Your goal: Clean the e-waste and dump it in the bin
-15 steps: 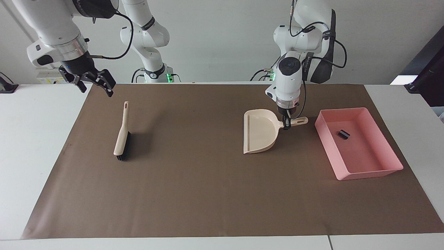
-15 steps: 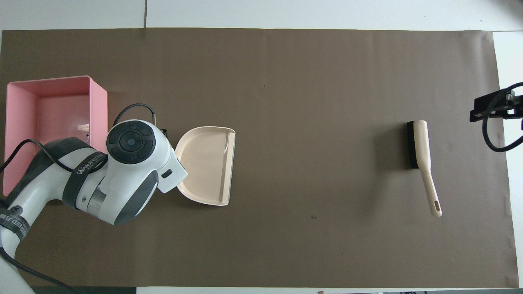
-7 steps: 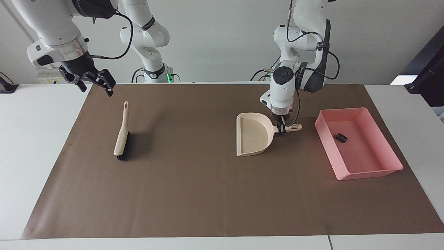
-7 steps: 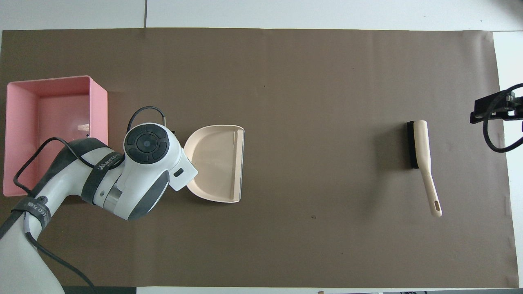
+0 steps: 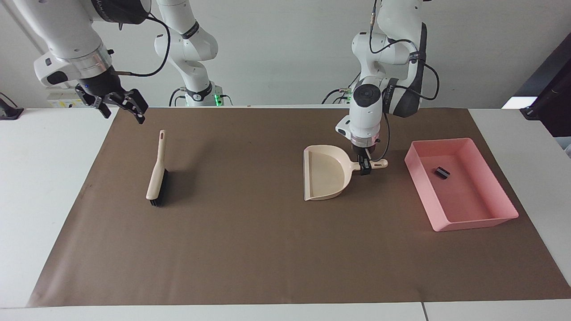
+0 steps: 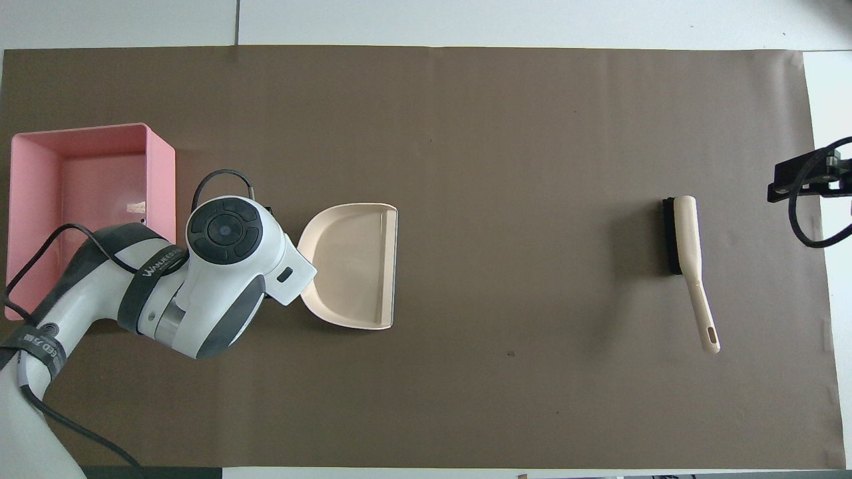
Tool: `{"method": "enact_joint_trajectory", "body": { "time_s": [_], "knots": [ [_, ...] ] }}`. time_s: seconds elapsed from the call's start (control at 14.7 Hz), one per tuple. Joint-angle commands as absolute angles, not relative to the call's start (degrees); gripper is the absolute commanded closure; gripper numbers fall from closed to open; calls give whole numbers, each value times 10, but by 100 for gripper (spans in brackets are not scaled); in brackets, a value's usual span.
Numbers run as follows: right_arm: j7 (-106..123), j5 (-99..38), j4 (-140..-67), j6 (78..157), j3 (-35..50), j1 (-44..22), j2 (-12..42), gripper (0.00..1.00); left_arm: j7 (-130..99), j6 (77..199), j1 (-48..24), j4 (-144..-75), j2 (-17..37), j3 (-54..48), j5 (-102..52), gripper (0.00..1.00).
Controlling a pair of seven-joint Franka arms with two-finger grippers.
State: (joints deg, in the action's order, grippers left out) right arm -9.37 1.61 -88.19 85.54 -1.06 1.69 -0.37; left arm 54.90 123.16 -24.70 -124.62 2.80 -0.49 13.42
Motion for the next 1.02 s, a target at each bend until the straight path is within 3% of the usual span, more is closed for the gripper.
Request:
{"method": "enact_joint_trajectory", "body": {
  "time_s": [0.0, 0.48, 0.95],
  "knots": [
    [-95, 18, -896, 854, -12, 17, -16, 0, 441, 1175, -224, -1252, -15, -1, 135, 4],
    [-95, 18, -895, 853, -12, 16, -16, 0, 156, 1110, -122, -1231, -45, -2, 129, 2],
    [-59, 20, -896, 855, -11, 17, -16, 0, 137, 1016, -38, -1062, -37, 1, 53, 2]
  ]
}}
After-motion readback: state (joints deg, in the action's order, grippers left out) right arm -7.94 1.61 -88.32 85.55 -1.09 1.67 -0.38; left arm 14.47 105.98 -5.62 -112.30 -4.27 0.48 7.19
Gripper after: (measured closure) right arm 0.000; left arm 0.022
